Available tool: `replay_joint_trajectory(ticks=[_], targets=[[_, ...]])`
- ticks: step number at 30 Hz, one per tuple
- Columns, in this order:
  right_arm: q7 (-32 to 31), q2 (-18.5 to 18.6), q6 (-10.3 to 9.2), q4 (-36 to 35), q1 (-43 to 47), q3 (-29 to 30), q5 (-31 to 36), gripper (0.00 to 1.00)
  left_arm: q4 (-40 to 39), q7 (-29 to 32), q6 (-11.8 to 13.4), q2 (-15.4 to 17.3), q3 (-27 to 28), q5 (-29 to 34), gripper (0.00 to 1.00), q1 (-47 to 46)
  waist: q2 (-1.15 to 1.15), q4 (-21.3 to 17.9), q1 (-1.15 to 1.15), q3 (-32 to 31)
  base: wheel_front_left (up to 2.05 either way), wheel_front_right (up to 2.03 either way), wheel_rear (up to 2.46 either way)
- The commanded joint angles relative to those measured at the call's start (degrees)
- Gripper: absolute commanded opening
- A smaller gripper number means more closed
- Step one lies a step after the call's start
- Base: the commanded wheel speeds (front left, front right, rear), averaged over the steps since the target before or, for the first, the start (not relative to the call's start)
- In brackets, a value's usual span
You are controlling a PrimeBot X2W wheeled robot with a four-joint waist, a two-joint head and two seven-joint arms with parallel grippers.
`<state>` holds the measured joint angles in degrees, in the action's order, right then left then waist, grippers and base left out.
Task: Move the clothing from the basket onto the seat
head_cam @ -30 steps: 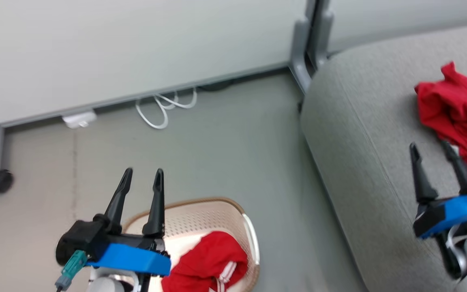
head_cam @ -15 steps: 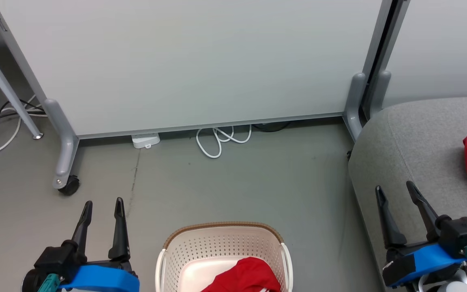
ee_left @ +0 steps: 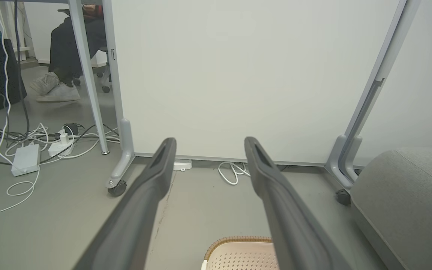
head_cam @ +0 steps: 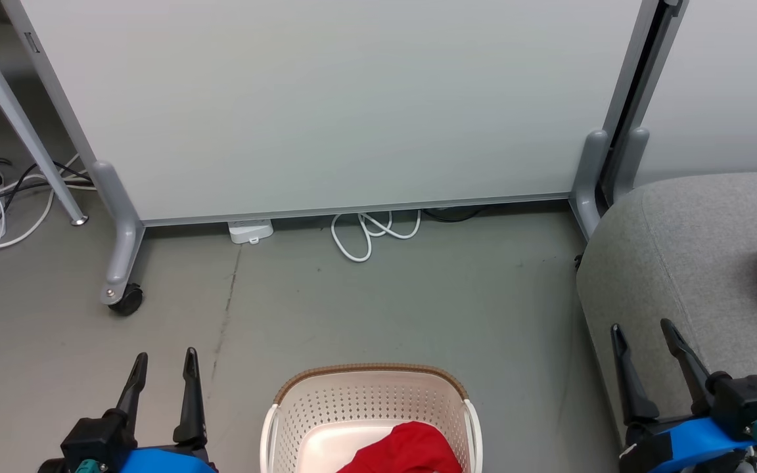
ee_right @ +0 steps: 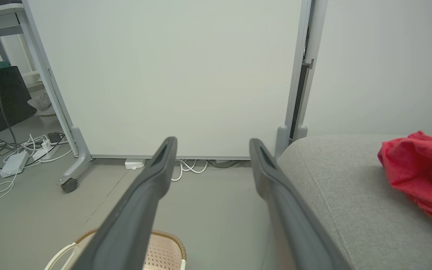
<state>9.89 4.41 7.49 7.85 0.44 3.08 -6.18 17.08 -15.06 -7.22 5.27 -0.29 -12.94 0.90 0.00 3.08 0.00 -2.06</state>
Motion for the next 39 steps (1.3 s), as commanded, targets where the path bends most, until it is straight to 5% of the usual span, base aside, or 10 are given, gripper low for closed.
replay_joint_trajectory(ticks=[1,21,39], targets=[[0.00,-0.24,0.01,0.07,0.90,0.05,0.12,1.00,0.11,-0.17,-0.45,0.21,-0.06,0.03,1.00,0.37,0.00,0.01,0.00,0.05,0.00,0.00,0.00],[-0.56,-0.37,0.01,-0.96,-1.80,-4.11,-1.15,1.00,1.34,-0.17,-0.46,0.43,-2.05,-0.89,1.00,-1.80,0.00,-3.70,0.00,3.54,0.00,0.00,0.00],[2.92,-0.78,0.01,-1.86,-16.58,-10.32,-1.67,1.00,21.76,1.45,-0.28,4.56,-19.06,-4.83,1.00,-22.82,0.00,-16.21,0.00,31.86,0.00,0.00,0.00]])
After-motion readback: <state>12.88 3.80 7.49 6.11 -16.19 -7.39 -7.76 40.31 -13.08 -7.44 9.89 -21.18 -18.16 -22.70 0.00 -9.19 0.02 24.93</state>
